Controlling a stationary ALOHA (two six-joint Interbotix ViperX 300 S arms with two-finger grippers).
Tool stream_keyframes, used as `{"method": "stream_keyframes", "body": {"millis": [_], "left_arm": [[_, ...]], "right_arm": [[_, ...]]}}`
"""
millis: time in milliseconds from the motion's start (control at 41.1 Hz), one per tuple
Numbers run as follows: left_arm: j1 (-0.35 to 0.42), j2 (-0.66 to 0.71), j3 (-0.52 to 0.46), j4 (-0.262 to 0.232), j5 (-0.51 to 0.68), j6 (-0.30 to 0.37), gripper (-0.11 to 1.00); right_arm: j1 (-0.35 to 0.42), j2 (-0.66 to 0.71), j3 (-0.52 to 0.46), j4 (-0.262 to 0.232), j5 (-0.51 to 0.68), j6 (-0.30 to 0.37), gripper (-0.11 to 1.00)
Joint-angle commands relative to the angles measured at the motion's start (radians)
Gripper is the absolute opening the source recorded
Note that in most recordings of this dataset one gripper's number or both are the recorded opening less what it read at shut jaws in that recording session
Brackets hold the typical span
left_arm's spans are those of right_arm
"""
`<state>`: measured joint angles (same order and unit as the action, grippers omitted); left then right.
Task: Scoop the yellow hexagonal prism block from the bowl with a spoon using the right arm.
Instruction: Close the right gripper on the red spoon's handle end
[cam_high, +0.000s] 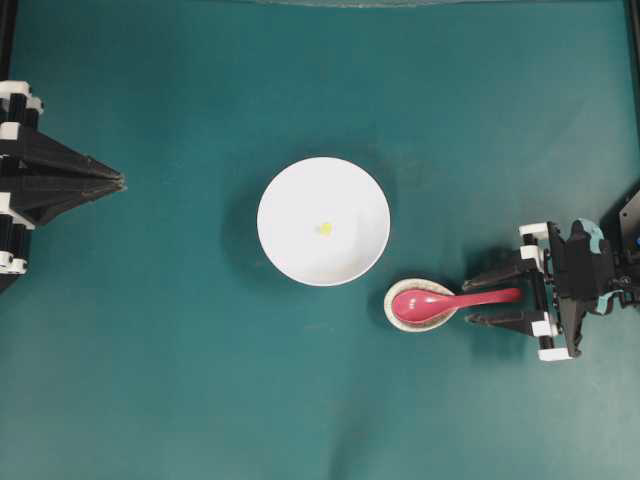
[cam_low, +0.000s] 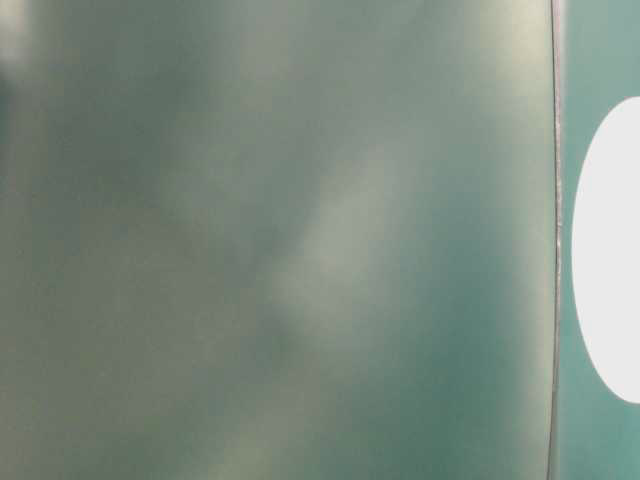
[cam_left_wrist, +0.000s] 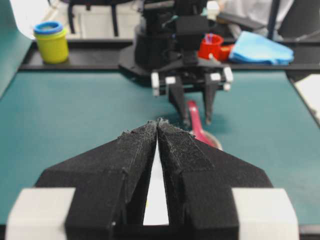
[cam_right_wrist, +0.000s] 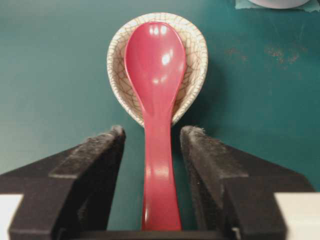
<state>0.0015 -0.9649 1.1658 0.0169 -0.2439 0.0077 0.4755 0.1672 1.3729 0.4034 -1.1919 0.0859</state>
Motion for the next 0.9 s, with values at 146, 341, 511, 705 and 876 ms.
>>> {"method": "stream_keyframes", "body": {"millis": [146,341,511,705,876], "left_arm": [[0.002,0.008,-0.023,0.002,-0.003,0.000,0.11],[0.002,0.008,-0.023,0.002,-0.005,0.000,0.11],[0.002,0.008,-0.023,0.002,-0.005,0.000,0.11],[0.002,0.008,-0.023,0.002,-0.005,0.000,0.11],[0.002,0.008,-0.023,0.003,-0.005,0.000,0.11]], "right_arm": [[0.005,-0.011,-0.002,0.003,-0.009,0.002,0.45],[0.005,-0.011,-0.006,0.003,-0.008,0.002,0.40],[0.005,-0.012,-0.006,0.005,-0.006,0.002,0.34],[0.005,-0.011,-0.008,0.005,-0.003,0.002,0.27],[0.006,-0.011,-0.008,0.005,0.005,0.002,0.26]]}}
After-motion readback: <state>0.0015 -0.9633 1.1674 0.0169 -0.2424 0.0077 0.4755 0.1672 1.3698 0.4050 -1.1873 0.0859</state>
